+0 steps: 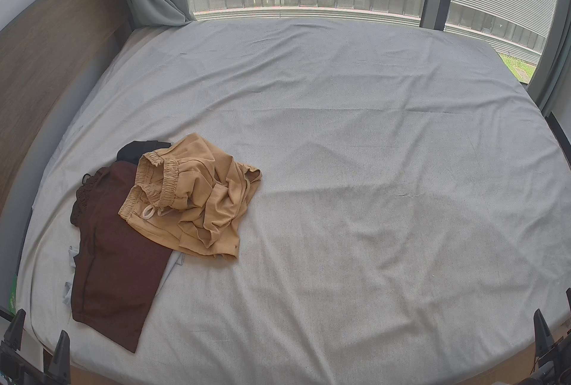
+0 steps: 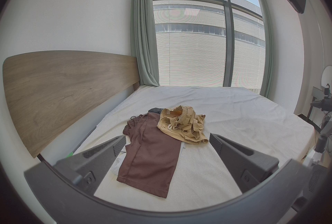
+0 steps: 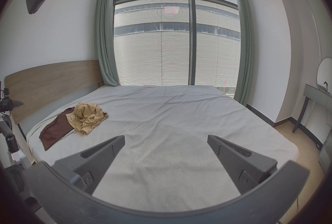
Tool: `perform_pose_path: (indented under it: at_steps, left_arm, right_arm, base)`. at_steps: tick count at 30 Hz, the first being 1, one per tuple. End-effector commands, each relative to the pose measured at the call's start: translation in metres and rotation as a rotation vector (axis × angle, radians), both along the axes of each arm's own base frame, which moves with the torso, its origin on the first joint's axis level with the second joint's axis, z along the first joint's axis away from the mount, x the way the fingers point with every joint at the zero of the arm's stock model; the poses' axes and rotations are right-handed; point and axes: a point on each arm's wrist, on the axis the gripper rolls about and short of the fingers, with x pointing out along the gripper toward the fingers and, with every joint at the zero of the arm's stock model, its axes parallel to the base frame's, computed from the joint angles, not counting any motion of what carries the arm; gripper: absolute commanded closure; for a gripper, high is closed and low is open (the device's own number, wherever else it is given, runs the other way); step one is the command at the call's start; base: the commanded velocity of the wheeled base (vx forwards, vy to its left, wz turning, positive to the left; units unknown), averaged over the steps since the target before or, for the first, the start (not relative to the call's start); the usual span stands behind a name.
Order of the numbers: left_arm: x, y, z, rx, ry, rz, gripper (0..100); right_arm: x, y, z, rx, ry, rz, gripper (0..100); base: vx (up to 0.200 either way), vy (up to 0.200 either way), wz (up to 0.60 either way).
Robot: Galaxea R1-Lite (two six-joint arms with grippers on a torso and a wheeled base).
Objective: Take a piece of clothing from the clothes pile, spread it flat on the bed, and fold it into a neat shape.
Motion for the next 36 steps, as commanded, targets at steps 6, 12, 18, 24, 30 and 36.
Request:
perform_pose_path:
  at_steps: [6, 12, 18, 24, 30, 36]
  left_arm:
    - [0.0001, 0.0003, -0.0054, -0.004, 0.003, 0.013, 0]
    - [0.0001, 0.0003, -0.0052, -0.006, 0.001, 0.011, 0]
    - [0.0001, 0.0003, -0.0051, -0.020, -0.001, 0.011, 0]
    - [0.0001, 0.0003, -0.0049, -0.027, -0.003, 0.014, 0]
    - [0.0001, 0.0003, -0.0048, -0.021, -0.004, 0.014, 0]
    - [0.0001, 0.0003, -0.0041, -0.021, -0.010, 0.014, 0]
  right_arm:
    - [0.0001, 0.0001, -0.0053, -0.010, 0.002, 0.002, 0]
    - [0.0001, 0.0001, -0.0053, -0.013, 0.002, 0.005, 0]
    - [0.0001, 0.0002, -0.0051, -0.014, 0.000, 0.007, 0]
    - [0.0001, 0.0001, -0.0053, -0.010, 0.002, 0.004, 0]
    - [0.0002, 0.0001, -0.0053, -0.013, 0.003, 0.004, 0]
    - [0.0001, 0.0001, -0.0053, -0.011, 0.002, 0.004, 0]
  base:
    - [0.000, 0.000, 0.00]
    - [0.000, 0.000, 0.00]
    - [0.000, 0.000, 0.00]
    - [0.000, 0.000, 0.00]
    - [0.000, 0.000, 0.00]
    - [0.000, 0.000, 0.00]
